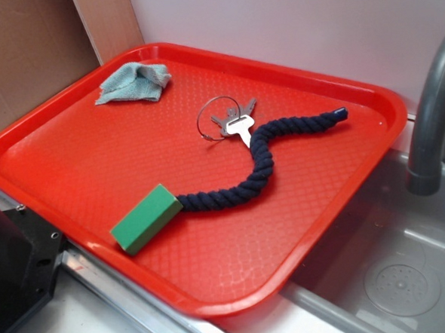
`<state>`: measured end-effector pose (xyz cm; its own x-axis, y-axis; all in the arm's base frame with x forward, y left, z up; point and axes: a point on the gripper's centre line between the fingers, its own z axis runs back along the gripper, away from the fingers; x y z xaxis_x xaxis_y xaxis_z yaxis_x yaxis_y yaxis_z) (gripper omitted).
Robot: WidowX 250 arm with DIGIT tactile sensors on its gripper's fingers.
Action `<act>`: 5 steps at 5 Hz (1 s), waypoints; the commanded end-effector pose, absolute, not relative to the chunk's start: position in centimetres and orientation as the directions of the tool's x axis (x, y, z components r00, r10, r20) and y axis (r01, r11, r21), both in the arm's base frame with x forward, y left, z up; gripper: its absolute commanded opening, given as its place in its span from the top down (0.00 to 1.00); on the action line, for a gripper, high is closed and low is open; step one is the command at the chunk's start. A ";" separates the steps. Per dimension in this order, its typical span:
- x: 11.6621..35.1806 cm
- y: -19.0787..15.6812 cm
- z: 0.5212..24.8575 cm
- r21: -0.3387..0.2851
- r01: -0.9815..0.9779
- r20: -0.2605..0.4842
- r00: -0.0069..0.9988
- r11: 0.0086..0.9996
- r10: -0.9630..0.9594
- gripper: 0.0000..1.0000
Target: Grab the silver keys.
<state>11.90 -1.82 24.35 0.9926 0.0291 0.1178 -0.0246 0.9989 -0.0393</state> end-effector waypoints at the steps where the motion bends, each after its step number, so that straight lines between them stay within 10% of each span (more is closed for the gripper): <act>1: 11.9 -1.8 24.4 -0.039 -0.025 0.118 0.993 0.999 0.029 0.00; 5: 21.1 -4.2 19.2 -0.026 -0.063 0.316 0.946 0.998 0.068 0.00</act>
<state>20.79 -4.32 18.34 0.9560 0.0552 0.2883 -0.0519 0.9985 -0.0190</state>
